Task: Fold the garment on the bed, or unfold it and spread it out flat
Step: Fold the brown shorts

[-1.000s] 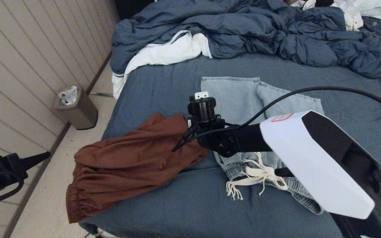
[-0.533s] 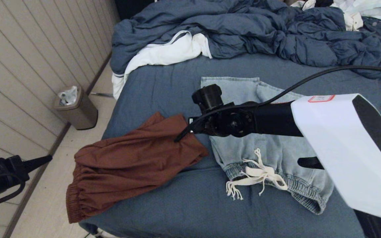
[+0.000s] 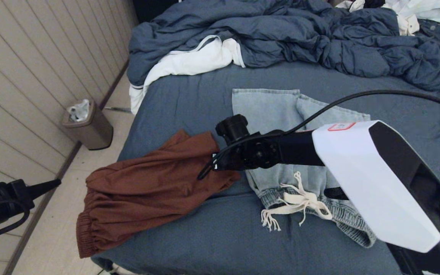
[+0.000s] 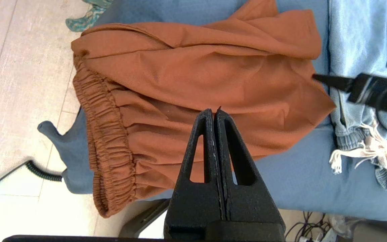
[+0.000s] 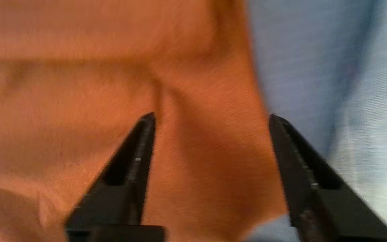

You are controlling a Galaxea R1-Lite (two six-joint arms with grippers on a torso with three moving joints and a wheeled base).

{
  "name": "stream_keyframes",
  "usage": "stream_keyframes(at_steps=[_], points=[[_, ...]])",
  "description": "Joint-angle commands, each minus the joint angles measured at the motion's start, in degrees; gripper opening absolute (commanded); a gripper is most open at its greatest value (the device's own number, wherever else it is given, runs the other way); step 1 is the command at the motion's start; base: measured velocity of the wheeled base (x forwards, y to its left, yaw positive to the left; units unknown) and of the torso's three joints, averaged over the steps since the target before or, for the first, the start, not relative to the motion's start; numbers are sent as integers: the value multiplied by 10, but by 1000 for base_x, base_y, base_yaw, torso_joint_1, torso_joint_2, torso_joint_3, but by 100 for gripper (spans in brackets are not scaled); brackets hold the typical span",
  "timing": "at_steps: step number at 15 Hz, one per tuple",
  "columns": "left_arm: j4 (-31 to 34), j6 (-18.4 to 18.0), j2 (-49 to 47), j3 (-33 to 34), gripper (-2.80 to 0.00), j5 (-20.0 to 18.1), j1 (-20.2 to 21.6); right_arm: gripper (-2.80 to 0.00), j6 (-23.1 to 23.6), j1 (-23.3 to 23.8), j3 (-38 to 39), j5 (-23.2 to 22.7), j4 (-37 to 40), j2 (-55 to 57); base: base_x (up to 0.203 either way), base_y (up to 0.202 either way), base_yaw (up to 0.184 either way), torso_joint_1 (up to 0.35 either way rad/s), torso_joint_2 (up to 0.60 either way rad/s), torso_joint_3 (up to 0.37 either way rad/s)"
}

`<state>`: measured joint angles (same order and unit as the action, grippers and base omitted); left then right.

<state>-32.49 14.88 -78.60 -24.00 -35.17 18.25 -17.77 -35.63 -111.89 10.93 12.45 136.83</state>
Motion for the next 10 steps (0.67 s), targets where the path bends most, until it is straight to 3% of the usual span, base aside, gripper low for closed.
stream_keyframes(at_steps=[1,10], points=[[-2,1,-2,0,-280,-2,0,0,-1,0,0,1,1,14,0,0,0,0,0,0],[-4,1,-19,1,-280,-7,0,0,18,-7,-4,-1,-4,64,0,0,0,0,0,0]])
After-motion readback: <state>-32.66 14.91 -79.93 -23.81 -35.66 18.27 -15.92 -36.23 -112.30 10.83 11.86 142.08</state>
